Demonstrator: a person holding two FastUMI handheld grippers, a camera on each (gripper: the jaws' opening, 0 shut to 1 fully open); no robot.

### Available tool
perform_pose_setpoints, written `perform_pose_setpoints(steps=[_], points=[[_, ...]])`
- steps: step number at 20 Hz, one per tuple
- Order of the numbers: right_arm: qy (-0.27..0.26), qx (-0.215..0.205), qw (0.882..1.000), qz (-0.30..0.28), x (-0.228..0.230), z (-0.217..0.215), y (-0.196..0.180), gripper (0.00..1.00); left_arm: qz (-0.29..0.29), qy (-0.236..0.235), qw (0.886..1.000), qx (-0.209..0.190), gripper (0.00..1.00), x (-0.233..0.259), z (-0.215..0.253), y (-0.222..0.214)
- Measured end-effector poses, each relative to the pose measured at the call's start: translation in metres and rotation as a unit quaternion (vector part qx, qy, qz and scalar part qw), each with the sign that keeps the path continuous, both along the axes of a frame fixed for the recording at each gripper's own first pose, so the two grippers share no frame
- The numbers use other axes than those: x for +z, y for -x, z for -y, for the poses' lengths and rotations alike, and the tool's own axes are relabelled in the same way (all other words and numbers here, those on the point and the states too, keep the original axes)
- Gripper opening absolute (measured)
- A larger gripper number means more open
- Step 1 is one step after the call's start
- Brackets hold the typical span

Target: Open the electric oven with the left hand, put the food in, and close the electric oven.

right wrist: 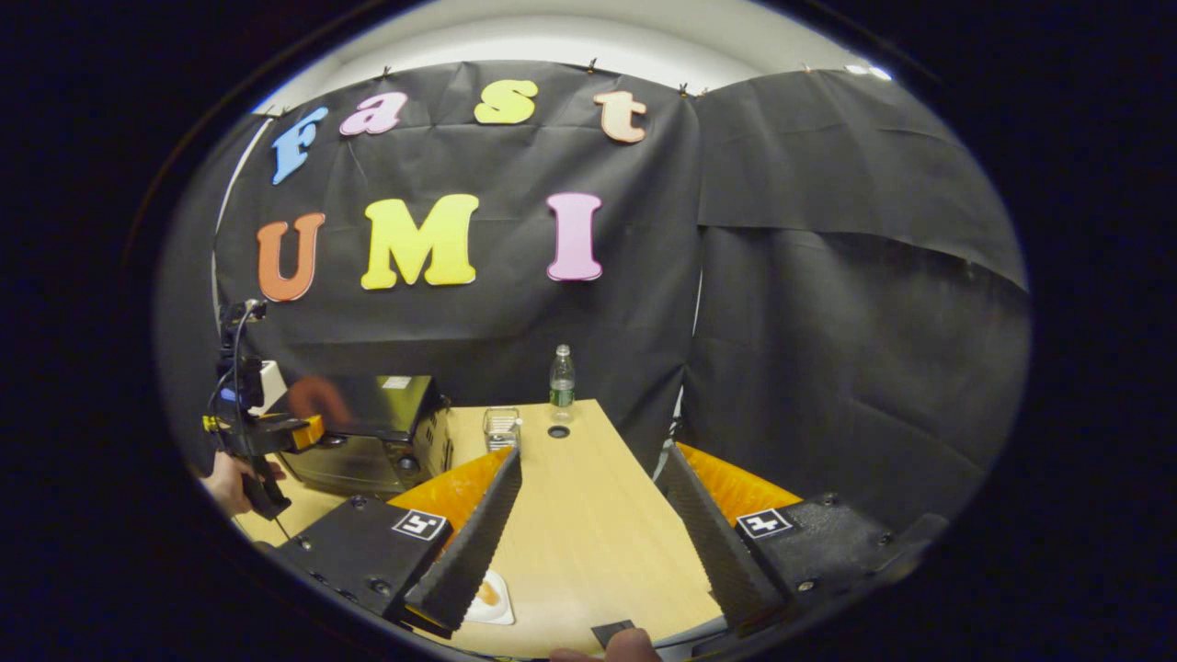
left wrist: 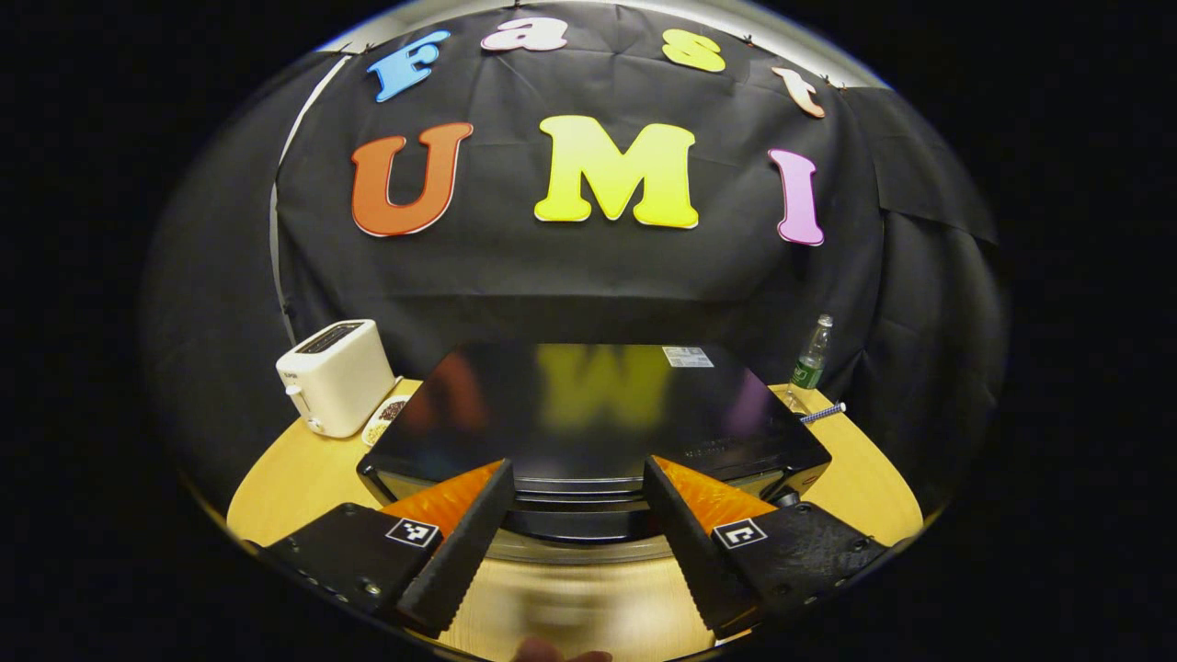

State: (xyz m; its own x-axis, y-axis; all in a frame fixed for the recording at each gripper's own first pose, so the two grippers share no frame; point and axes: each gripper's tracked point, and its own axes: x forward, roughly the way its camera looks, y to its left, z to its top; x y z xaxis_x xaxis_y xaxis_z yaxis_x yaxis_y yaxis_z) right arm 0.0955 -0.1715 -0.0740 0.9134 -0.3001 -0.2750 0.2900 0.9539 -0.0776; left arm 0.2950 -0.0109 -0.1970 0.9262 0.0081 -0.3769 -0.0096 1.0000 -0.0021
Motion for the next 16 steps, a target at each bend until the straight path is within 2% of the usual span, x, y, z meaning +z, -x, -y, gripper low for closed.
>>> perform_pose_setpoints(steps=[2,6,8,10,12,16], points=[[-0.004,0.005,1.0,-0.005,-0.003,-0.004,0.0,0.97,0.005,-0.016,1.0,-0.004,0.97,0.001,0.001,0.002],[-0.006,0.009,1.0,-0.003,-0.003,-0.006,0.003,1.0,-0.013,-0.011,1.0,-0.003,0.98,-0.005,0.0,0.017],[-0.012,0.008,1.0,-0.005,-0.006,-0.006,0.008,0.99,-0.051,-0.006,0.999,-0.004,0.97,-0.023,0.0,0.033],[-0.016,0.007,1.0,-0.005,-0.007,-0.007,0.012,0.98,-0.109,0.028,0.994,0.0,0.97,-0.054,0.005,0.068],[-0.018,0.006,1.0,-0.005,-0.008,-0.007,0.017,0.97,-0.137,0.054,0.989,0.004,0.96,-0.078,0.008,0.098],[-0.022,0.015,1.0,-0.012,-0.012,-0.017,0.027,1.0,-0.148,0.051,0.988,0.0,0.96,-0.097,0.009,0.125]])
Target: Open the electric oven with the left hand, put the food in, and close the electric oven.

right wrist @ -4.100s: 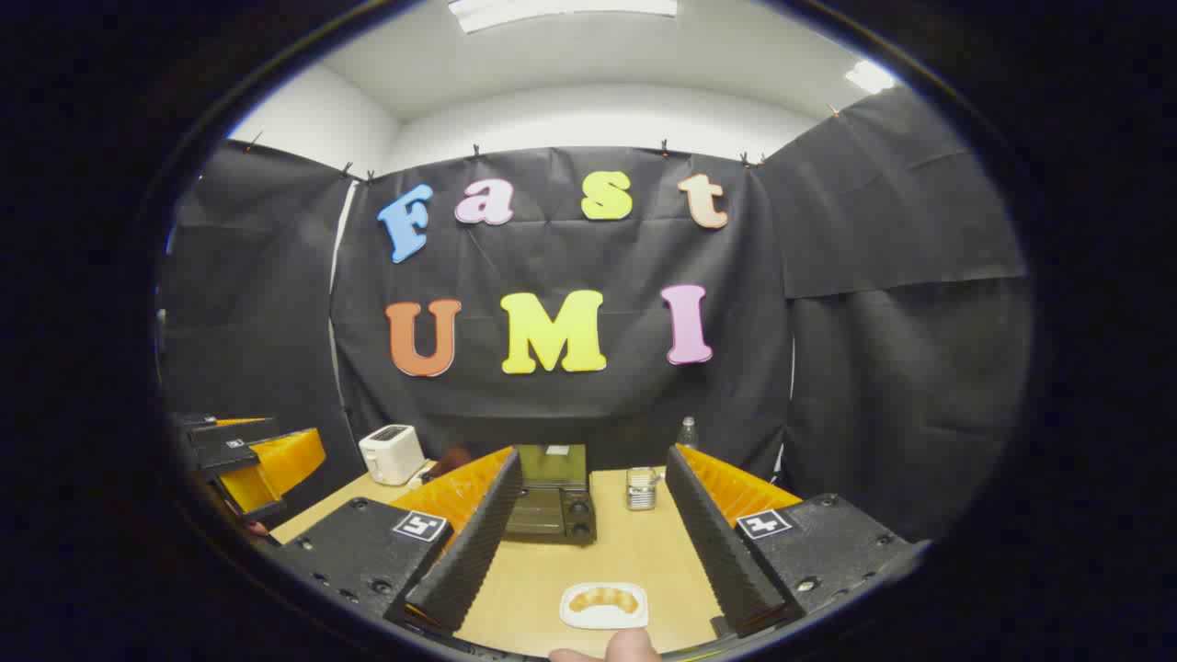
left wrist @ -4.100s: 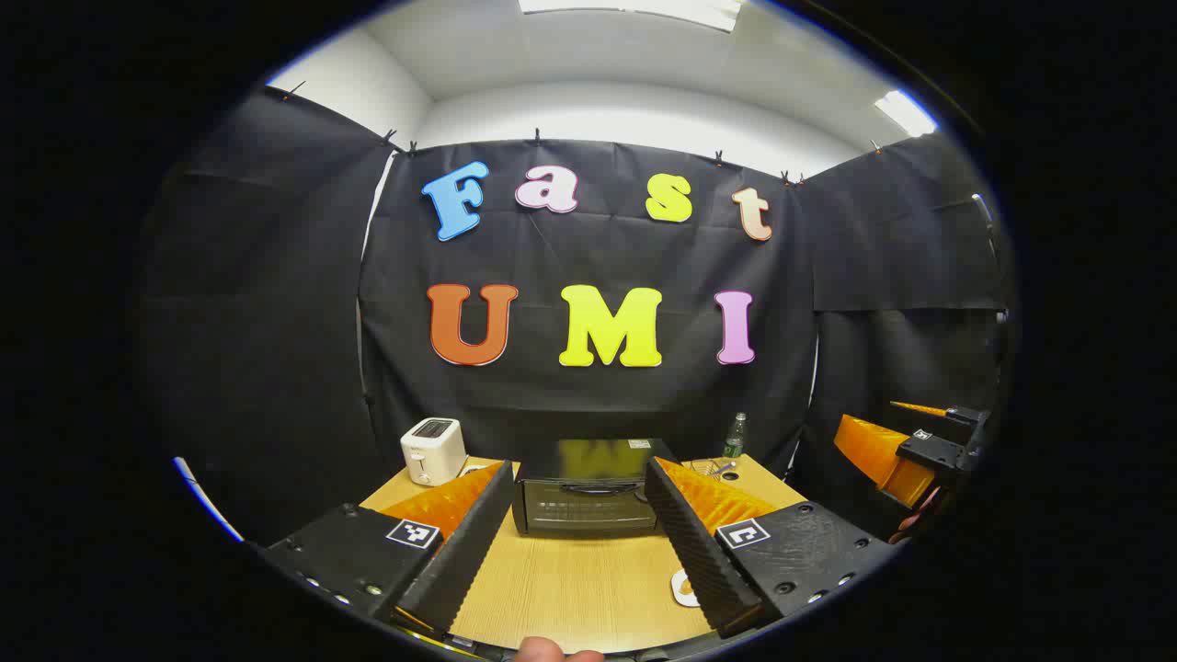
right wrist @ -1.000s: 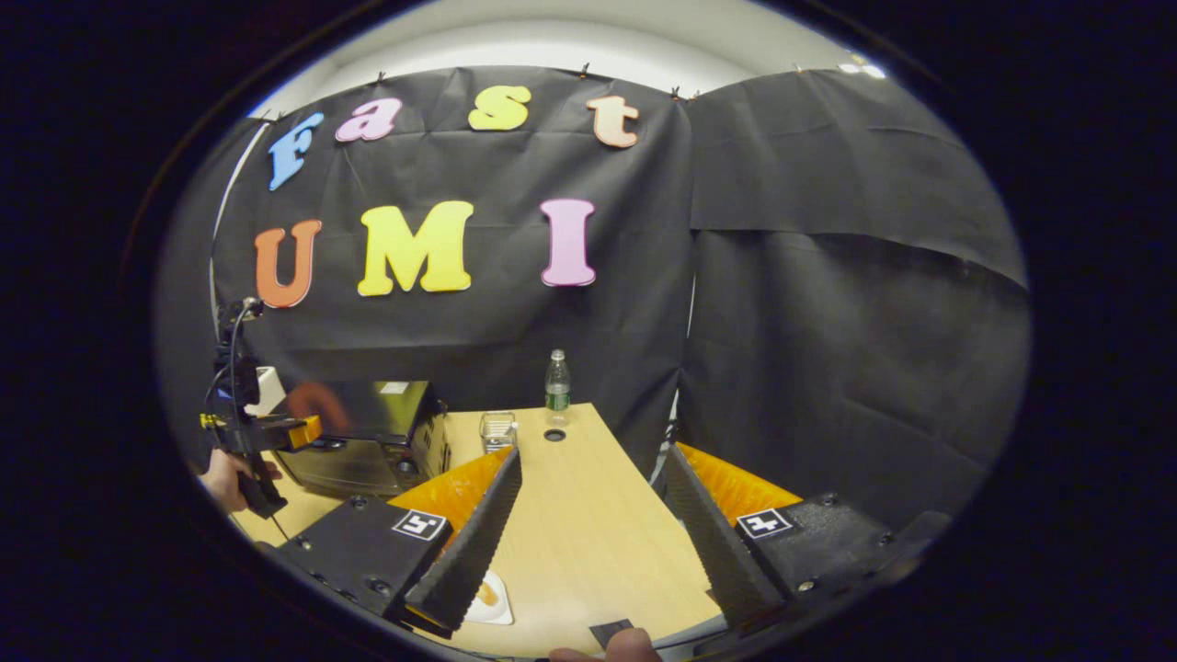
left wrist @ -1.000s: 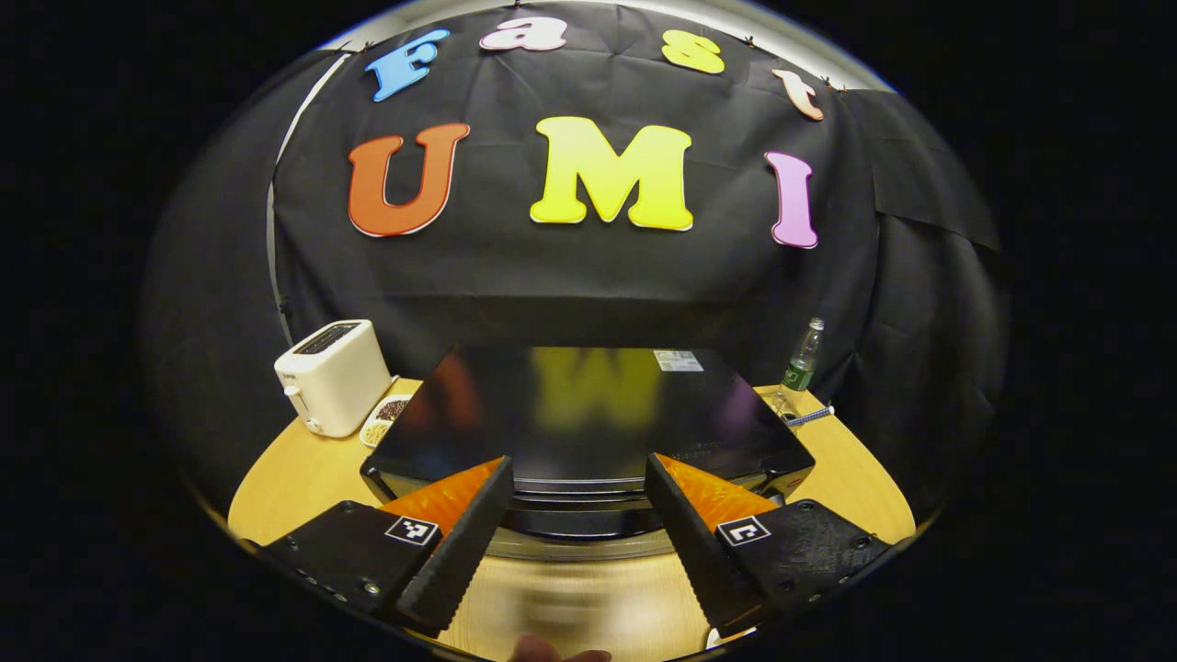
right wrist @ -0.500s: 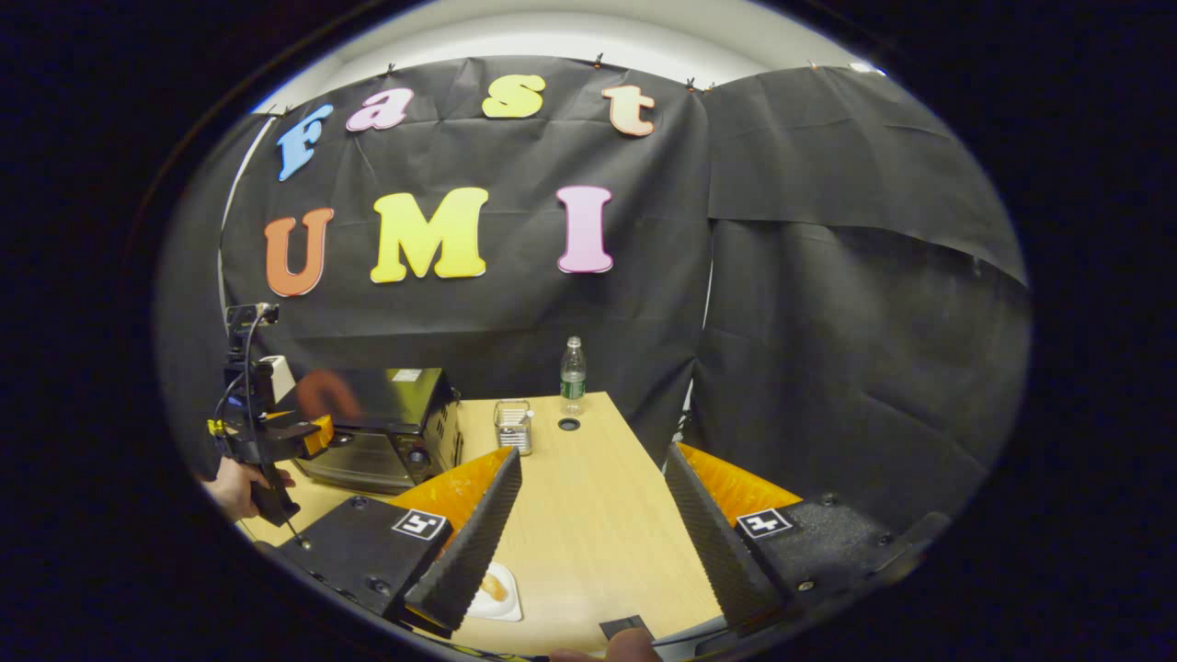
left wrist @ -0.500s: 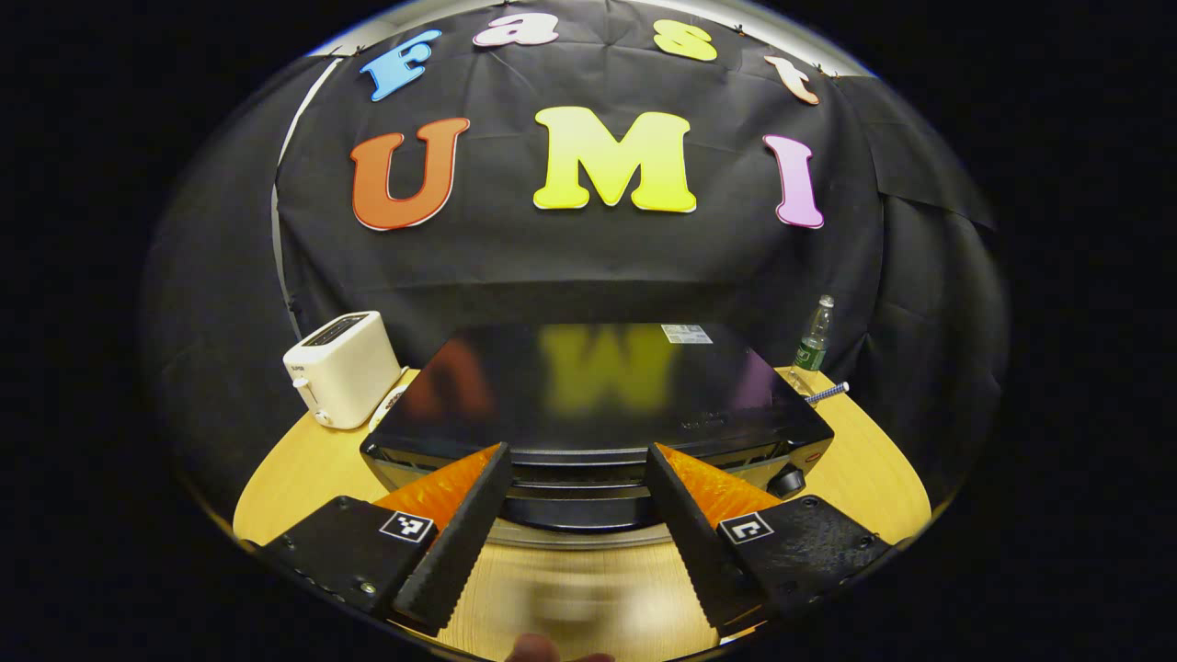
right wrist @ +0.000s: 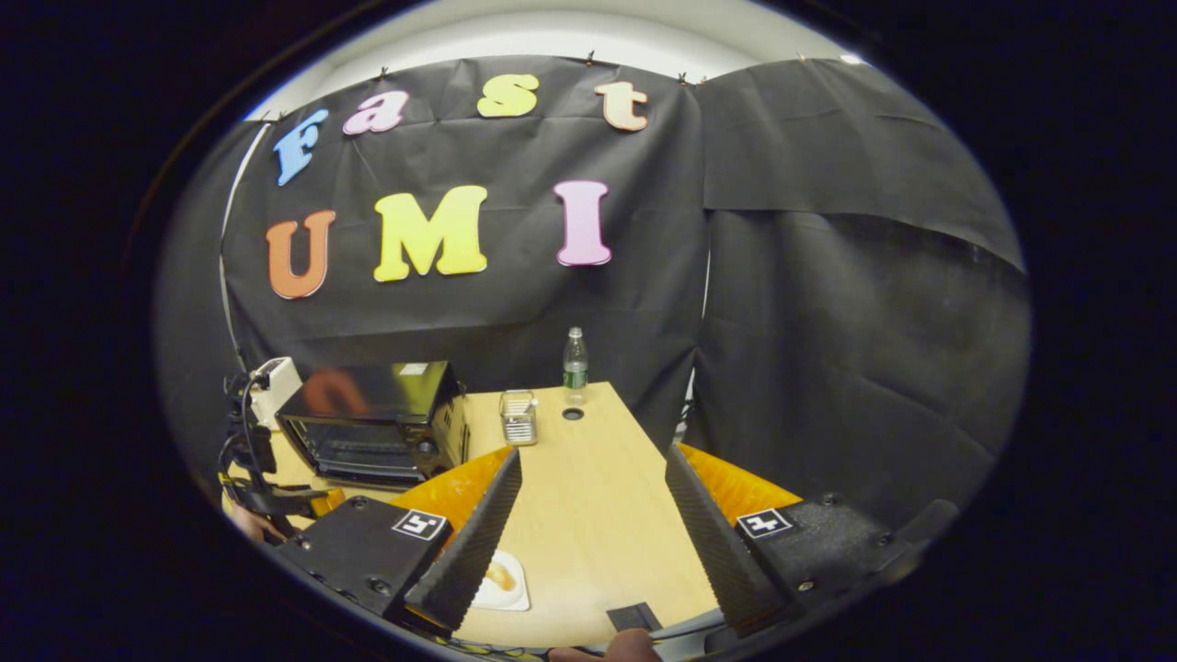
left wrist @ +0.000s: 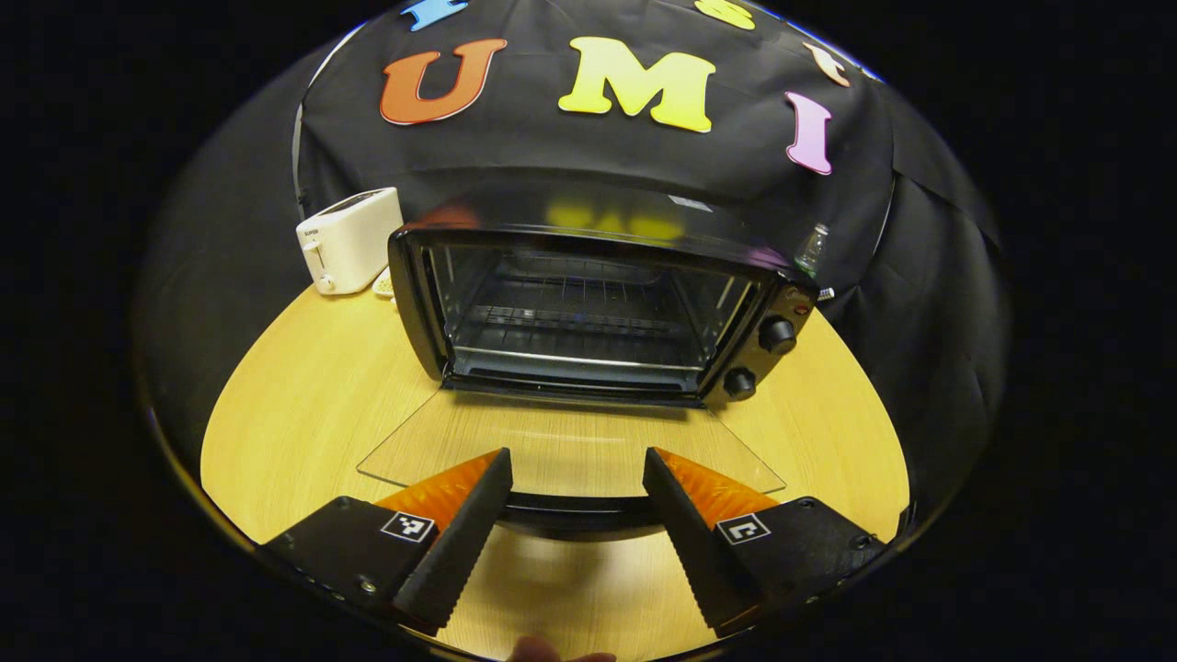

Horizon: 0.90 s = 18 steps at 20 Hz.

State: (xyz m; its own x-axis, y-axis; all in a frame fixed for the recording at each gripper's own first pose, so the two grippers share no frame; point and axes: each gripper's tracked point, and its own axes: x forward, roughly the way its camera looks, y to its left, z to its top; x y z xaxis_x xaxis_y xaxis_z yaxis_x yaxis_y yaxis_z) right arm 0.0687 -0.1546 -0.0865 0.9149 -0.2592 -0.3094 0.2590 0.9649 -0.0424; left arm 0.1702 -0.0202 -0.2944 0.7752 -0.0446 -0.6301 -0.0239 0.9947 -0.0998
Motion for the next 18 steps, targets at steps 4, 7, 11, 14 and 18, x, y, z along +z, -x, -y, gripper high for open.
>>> perform_pose_setpoints(steps=[4,7,11,14,18], points=[[0.012,0.016,1.0,0.002,0.004,-0.01,0.011,1.0,-0.041,0.016,0.999,0.003,0.96,-0.035,-0.002,0.015],[0.023,0.025,0.999,-0.001,0.003,-0.015,0.022,1.0,-0.08,0.024,0.996,0.01,0.95,-0.066,-0.007,0.03],[0.033,0.028,0.999,-0.001,0.006,-0.017,0.037,1.0,-0.063,-0.015,0.998,-0.018,0.95,-0.066,-0.008,0.03],[0.033,0.03,0.999,0.004,0.009,-0.022,0.045,0.99,-0.051,-0.013,0.998,-0.035,0.95,-0.056,-0.004,0.032],[0.022,0.033,0.999,0.013,0.012,-0.034,0.053,0.98,-0.031,-0.014,0.997,-0.064,0.95,-0.036,-0.002,0.039]])
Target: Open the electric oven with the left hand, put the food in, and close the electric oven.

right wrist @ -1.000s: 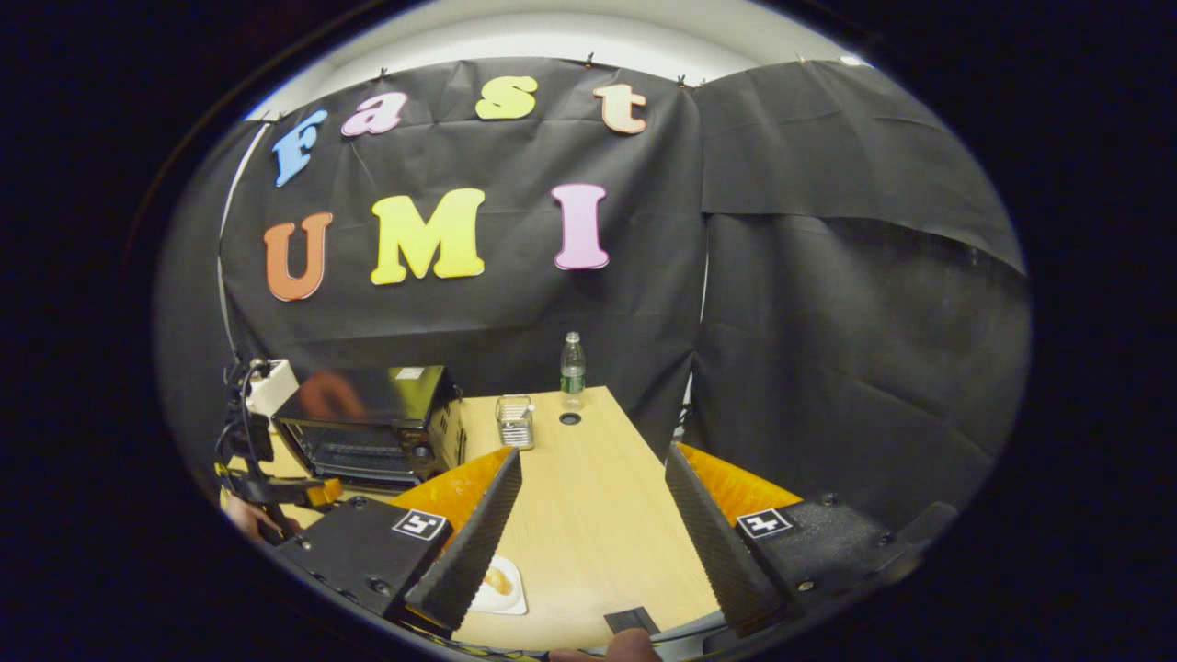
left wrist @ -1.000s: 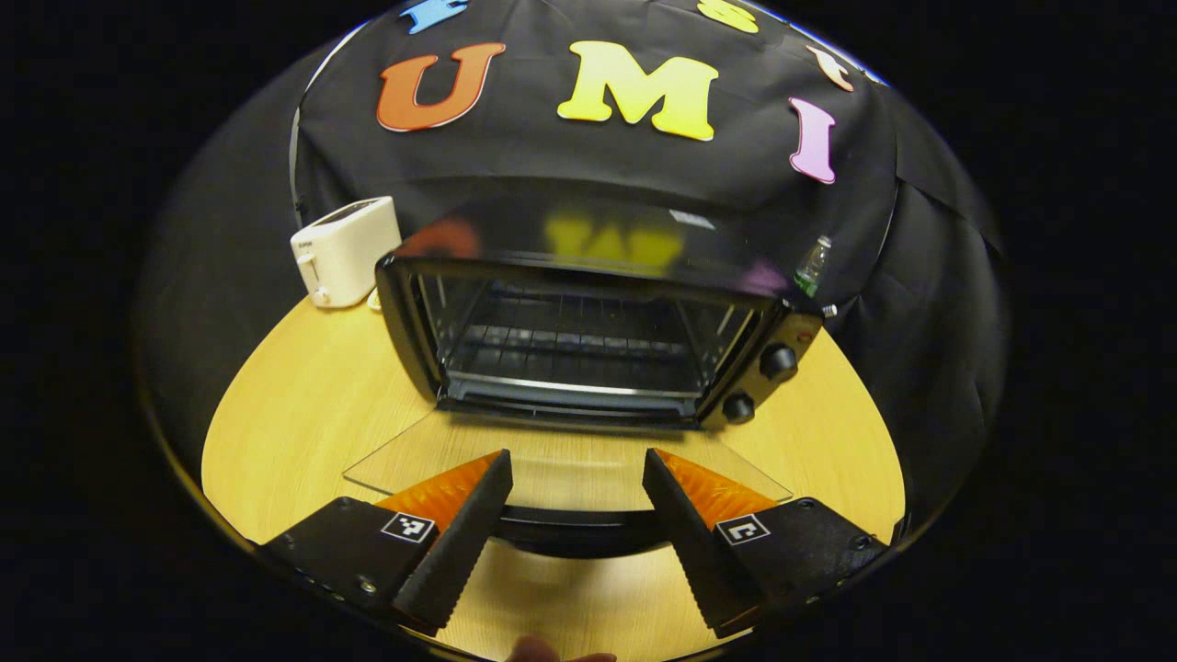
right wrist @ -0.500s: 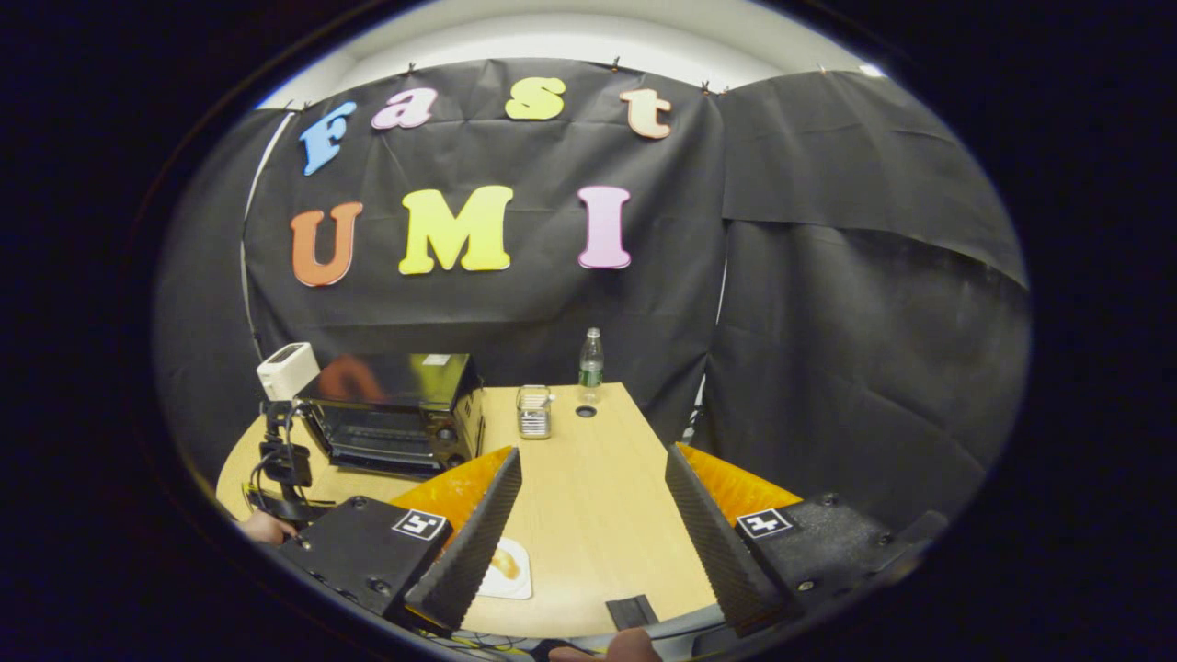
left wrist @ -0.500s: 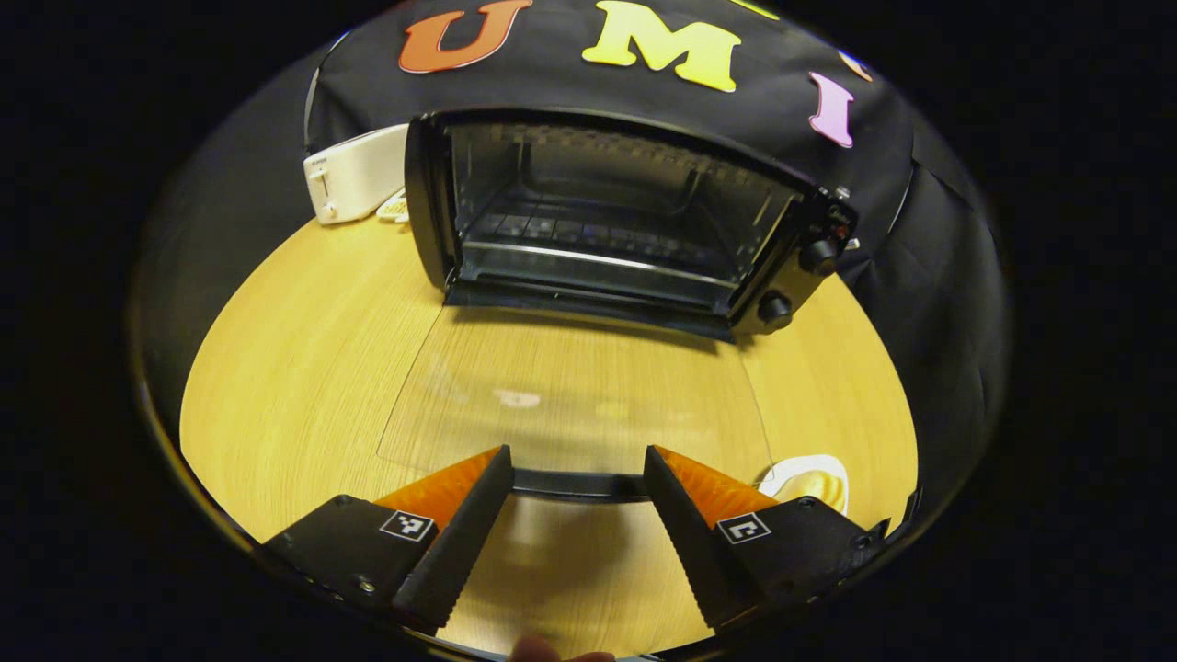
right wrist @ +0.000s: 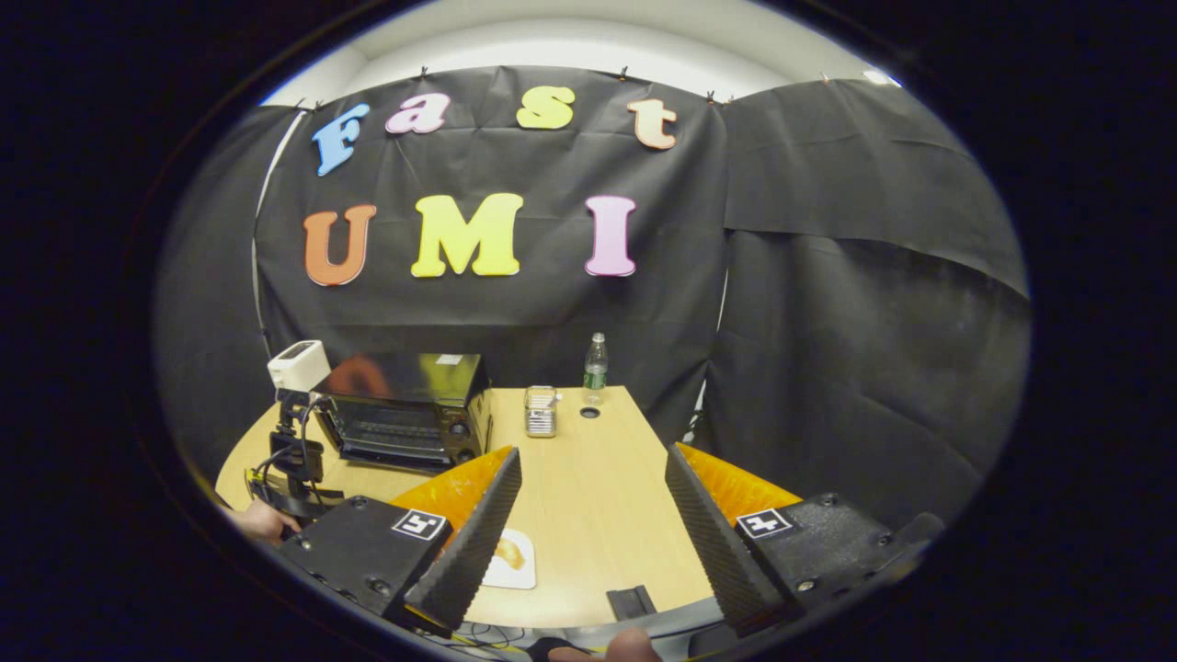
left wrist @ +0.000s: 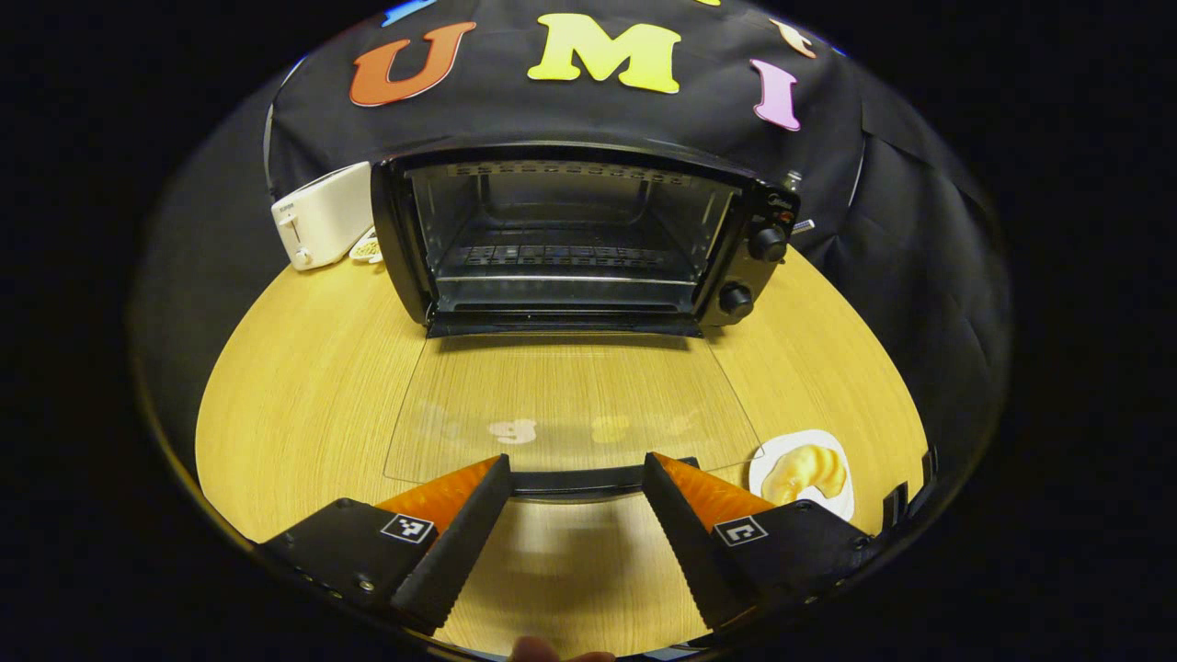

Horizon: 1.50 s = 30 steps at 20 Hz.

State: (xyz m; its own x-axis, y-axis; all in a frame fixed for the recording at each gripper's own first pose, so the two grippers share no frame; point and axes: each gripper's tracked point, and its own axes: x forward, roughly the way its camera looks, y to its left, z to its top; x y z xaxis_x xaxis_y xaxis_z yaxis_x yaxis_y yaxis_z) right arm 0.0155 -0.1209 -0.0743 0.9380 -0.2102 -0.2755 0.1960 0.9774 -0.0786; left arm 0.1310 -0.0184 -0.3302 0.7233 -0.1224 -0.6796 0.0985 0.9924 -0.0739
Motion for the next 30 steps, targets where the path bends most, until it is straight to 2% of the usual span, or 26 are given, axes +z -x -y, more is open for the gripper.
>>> perform_pose_setpoints(steps=[5,7,12,16,19,25,30], points=[[-0.018,0.013,1.0,0.006,-0.004,-0.021,0.012,0.97,0.044,0.016,0.999,-0.018,0.95,0.047,0.006,0.021],[-0.025,0.021,0.999,0.003,-0.01,-0.028,0.017,0.97,0.08,0.017,0.996,-0.03,0.95,0.079,0.007,0.031],[-0.05,0.043,0.997,-0.034,-0.042,-0.042,0.028,0.97,0.166,0.017,0.985,-0.034,0.95,0.159,-0.009,0.064],[-0.055,0.079,0.993,-0.072,-0.075,-0.06,0.024,0.97,0.2,0.02,0.979,-0.022,0.94,0.19,-0.018,0.079],[-0.053,0.125,0.984,-0.119,-0.116,-0.072,0.011,1.0,0.217,0.022,0.976,0.011,0.95,0.209,-0.029,0.096],[-0.032,0.193,0.959,-0.204,-0.191,-0.064,-0.027,0.97,0.228,0.028,0.966,0.12,0.94,0.231,-0.047,0.105],[-0.012,0.253,0.934,-0.251,-0.243,-0.061,-0.064,0.92,0.202,0.015,0.962,0.183,0.94,0.223,-0.051,0.098]])
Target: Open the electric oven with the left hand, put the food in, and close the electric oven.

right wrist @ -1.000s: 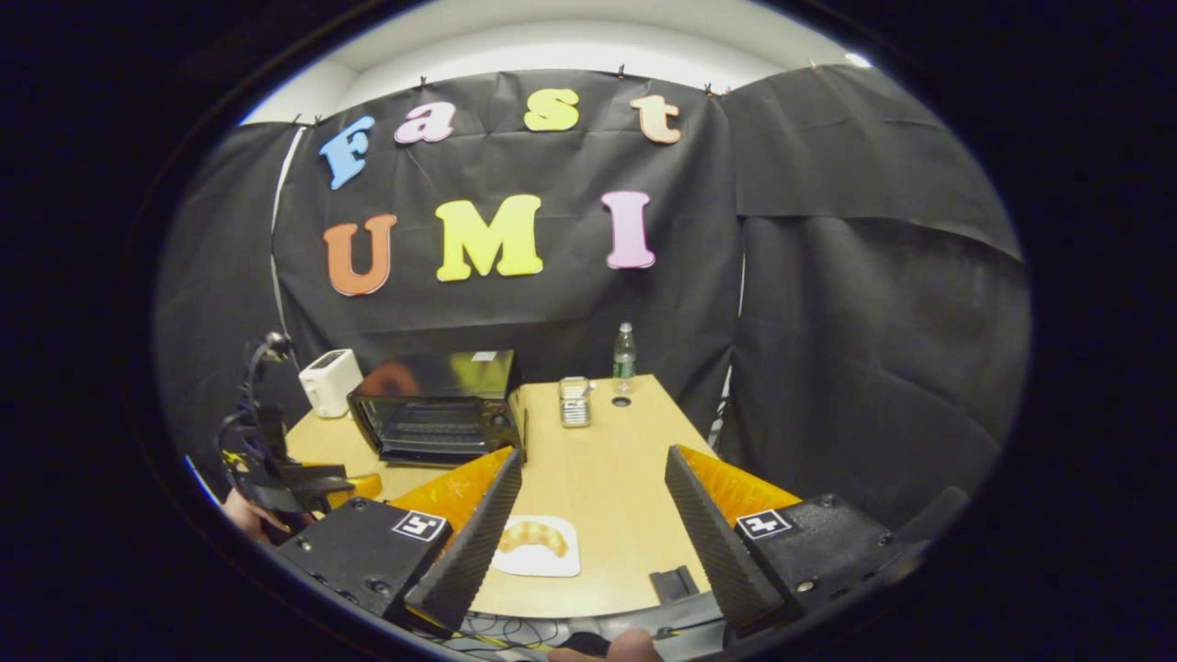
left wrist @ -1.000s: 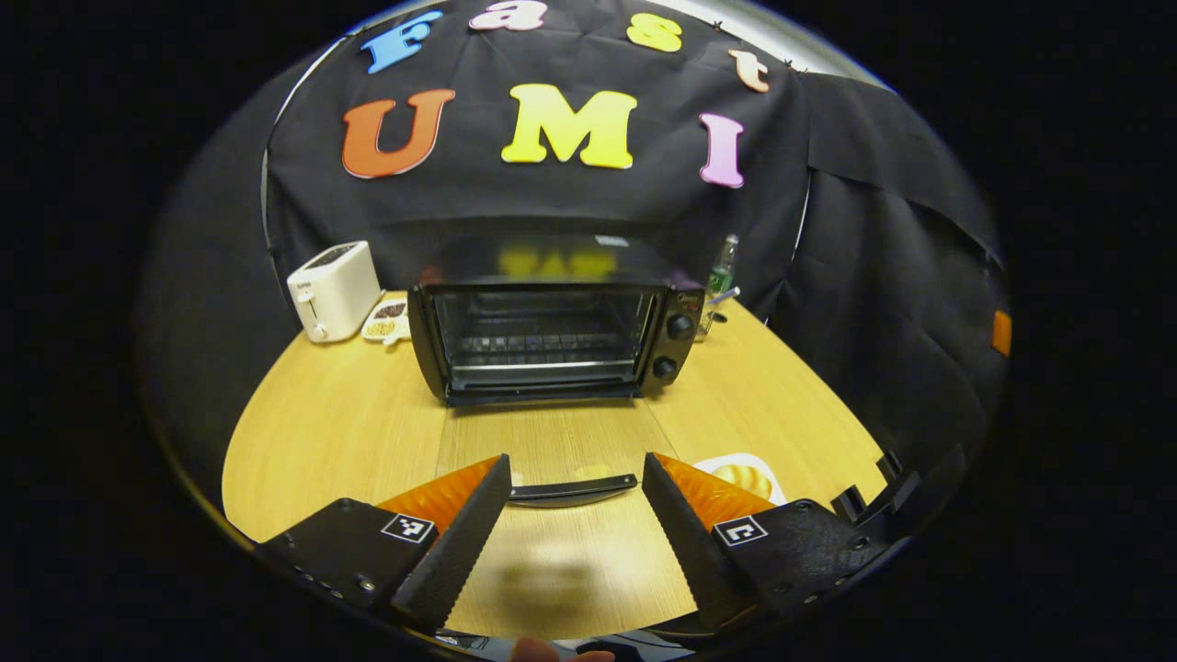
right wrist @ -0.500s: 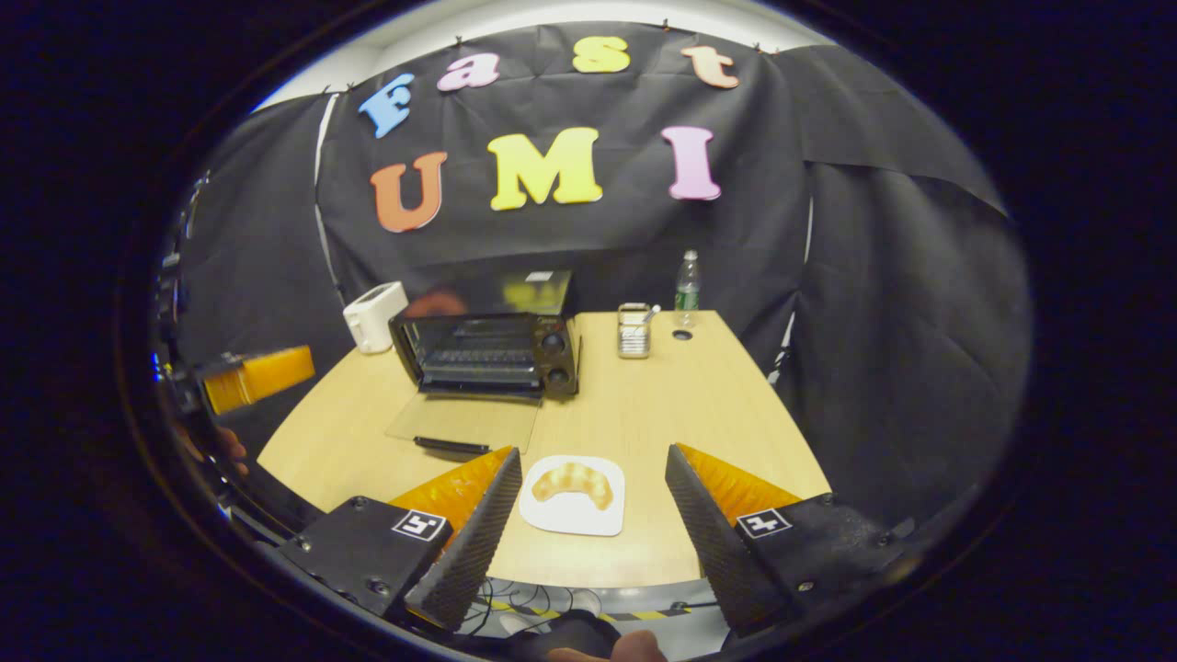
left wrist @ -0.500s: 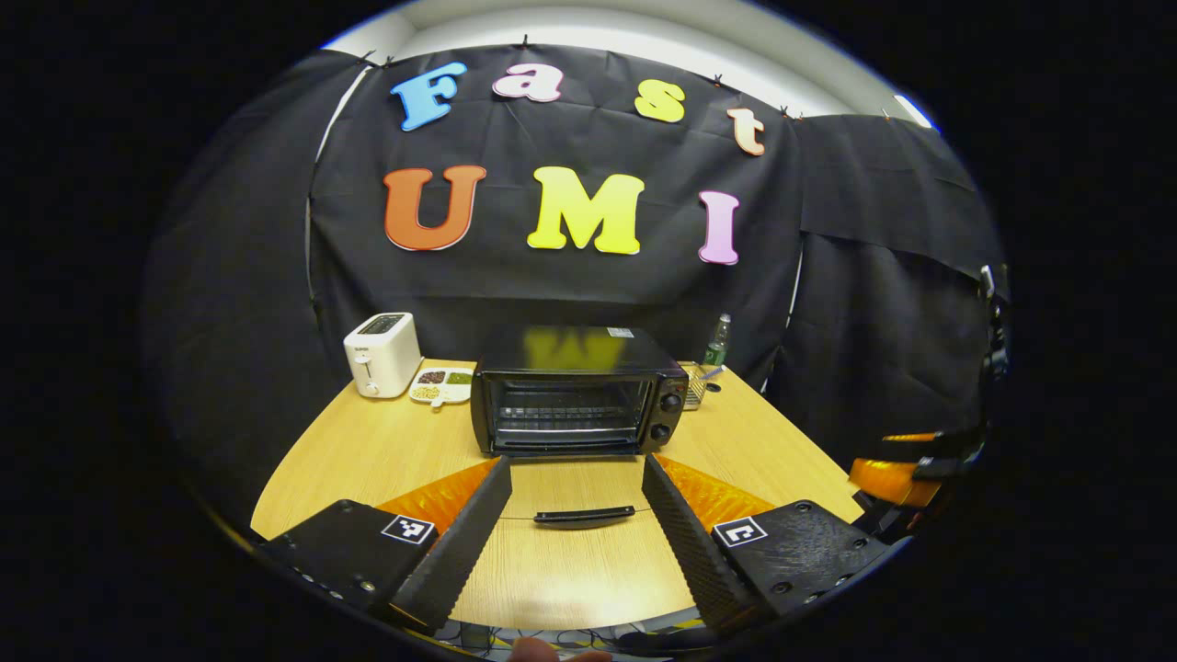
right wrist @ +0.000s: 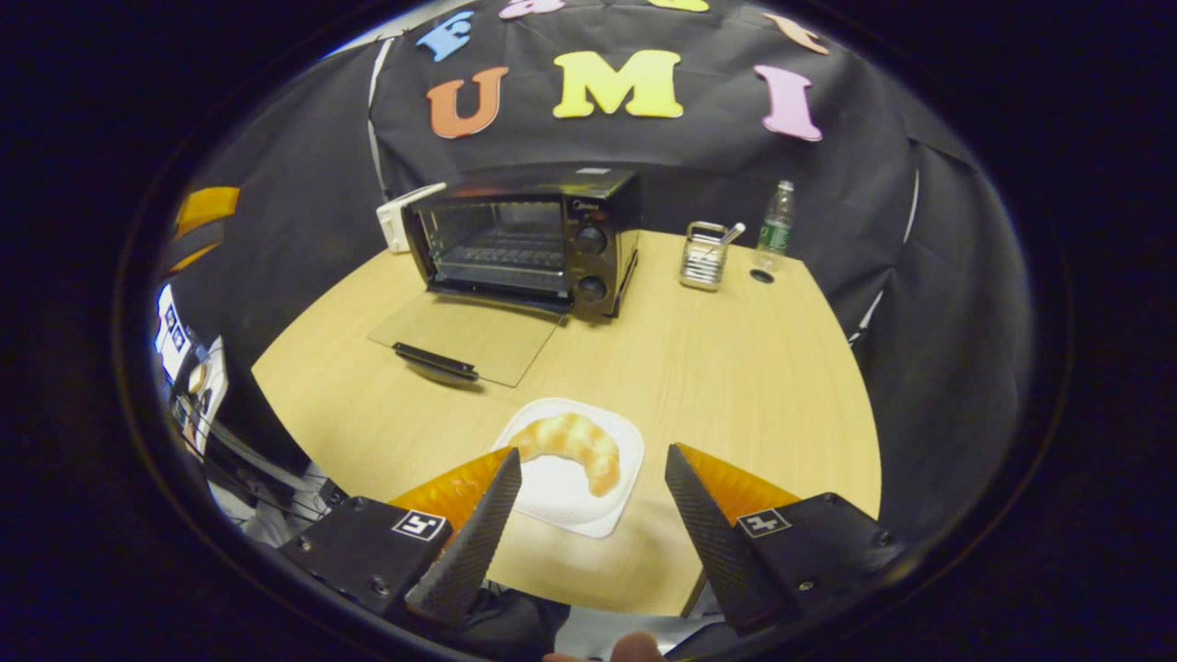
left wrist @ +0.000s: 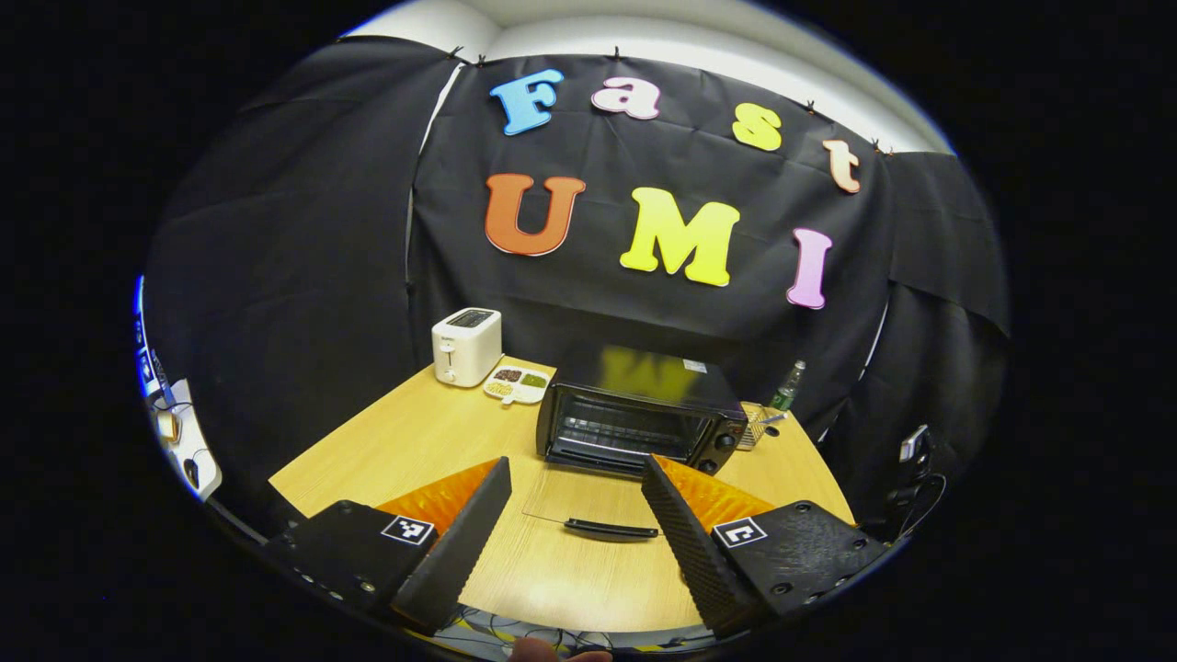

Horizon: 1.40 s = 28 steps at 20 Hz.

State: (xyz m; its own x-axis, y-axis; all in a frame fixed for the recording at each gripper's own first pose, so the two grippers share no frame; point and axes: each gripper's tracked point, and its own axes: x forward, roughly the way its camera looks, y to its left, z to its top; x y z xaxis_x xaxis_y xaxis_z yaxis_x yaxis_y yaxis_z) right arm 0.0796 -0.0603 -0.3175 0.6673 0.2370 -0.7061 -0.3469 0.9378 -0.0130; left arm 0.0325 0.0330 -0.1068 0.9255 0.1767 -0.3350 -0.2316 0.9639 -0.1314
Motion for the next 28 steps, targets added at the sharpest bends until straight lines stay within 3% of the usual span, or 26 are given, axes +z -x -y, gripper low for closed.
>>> perform_pose_setpoints(steps=[9,11,16,18,21,25,28], points=[[0.03,0.092,0.993,-0.07,-0.081,-0.006,-0.032,0.8,-0.041,-0.023,0.997,0.059,0.95,-0.007,-0.008,0.004],[0.038,0.098,0.992,-0.076,-0.088,-0.005,-0.037,0.79,-0.044,-0.021,0.997,0.067,0.95,-0.008,-0.012,0.005],[0.03,0.098,0.991,-0.086,-0.096,-0.009,-0.041,0.63,-0.051,-0.016,0.995,0.086,0.95,-0.008,-0.022,0.007],[0.027,0.093,0.991,-0.087,-0.097,-0.01,-0.041,0.57,-0.05,-0.017,0.995,0.087,0.95,-0.007,-0.023,0.004],[0.007,0.073,0.992,-0.099,-0.095,-0.012,-0.036,0.36,-0.049,-0.016,0.996,0.074,0.95,-0.005,-0.02,-0.003],[-0.051,0.0,0.992,-0.114,-0.082,-0.012,-0.017,0.24,-0.043,-0.014,0.998,0.036,0.94,-0.004,-0.013,-0.015],[-0.078,-0.059,0.99,-0.102,-0.064,-0.012,0.0,0.22,-0.037,-0.013,0.999,-0.006,0.95,-0.002,-0.01,-0.022]])
